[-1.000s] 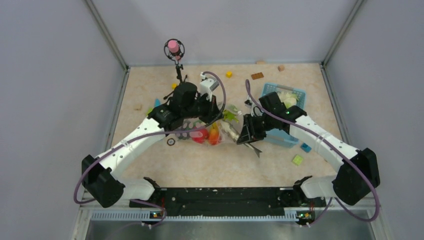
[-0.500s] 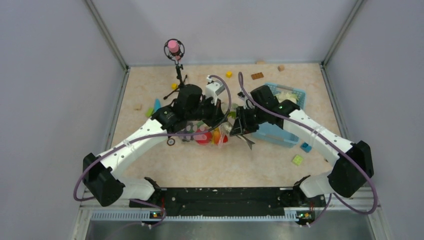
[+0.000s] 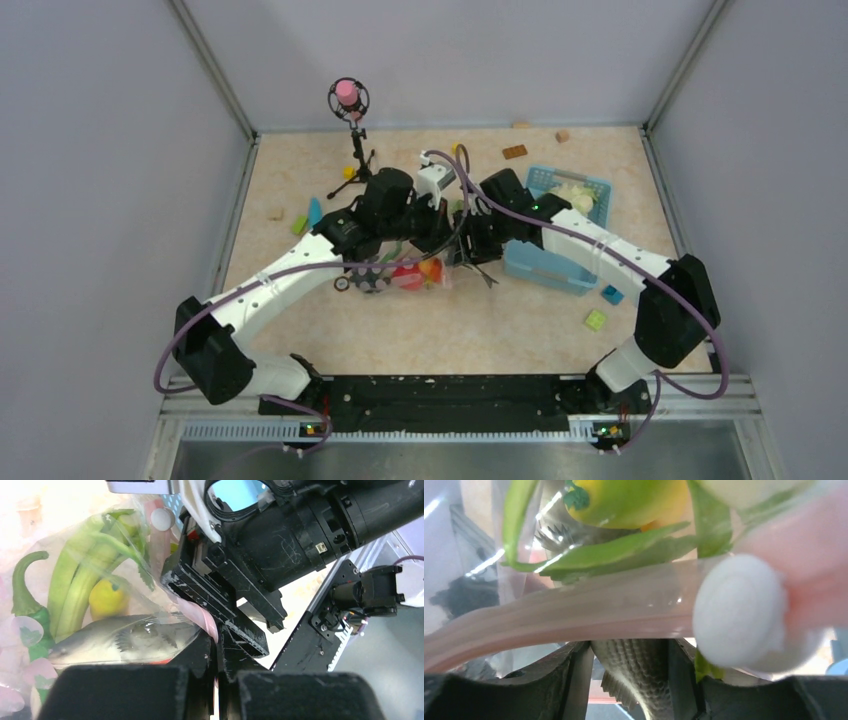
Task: Place the food in the zip-top bag and seal the zipper
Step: Place the fake fish in the zipper food storage bag.
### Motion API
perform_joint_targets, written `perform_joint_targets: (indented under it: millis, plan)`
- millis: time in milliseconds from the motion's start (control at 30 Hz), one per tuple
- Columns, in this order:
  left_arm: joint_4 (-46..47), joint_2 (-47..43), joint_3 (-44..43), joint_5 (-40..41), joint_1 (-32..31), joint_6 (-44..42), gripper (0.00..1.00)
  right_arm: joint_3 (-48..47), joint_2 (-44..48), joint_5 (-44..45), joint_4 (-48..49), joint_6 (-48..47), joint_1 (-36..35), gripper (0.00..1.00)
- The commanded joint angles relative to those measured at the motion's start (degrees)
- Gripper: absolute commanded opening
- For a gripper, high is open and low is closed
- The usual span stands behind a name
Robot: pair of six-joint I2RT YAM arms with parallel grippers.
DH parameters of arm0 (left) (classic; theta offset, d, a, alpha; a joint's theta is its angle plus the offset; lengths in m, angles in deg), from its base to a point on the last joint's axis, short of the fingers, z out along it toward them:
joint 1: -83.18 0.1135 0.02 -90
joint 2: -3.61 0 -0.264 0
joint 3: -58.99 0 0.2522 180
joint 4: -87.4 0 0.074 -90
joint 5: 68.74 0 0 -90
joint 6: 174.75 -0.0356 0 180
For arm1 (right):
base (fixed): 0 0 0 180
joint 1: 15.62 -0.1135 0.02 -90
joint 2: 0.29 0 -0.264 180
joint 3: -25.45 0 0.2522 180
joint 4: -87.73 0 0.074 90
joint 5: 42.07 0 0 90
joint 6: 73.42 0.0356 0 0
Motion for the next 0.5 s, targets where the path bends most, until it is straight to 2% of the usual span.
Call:
perform_joint_targets:
  millis: [0, 100, 233, 467]
  plan:
    - [4.8, -0.7, -2.9, 3.5, -0.5, 2.6, 0.00, -2.1, 2.6, 5.3, 4.1, -0.1, -1.0, 0.55]
    - [4.3, -1.3, -3.0, 9.0, -0.5, 3.8, 0.00, -1.3, 5.8, 7.2, 4.8, -1.2, -1.1, 0.65]
    - [3.9, -2.1, -3.5, 12.1, -0.3, 4.7, 0.00, 0.8, 10.6, 8.2, 6.5, -2.5, -0.9, 0.73]
    - [3.0, -3.0, -3.5, 15.7, 0.2, 4.9, 0.00, 5.1, 20.0, 12.0, 11.4, -4.0, -0.8, 0.76]
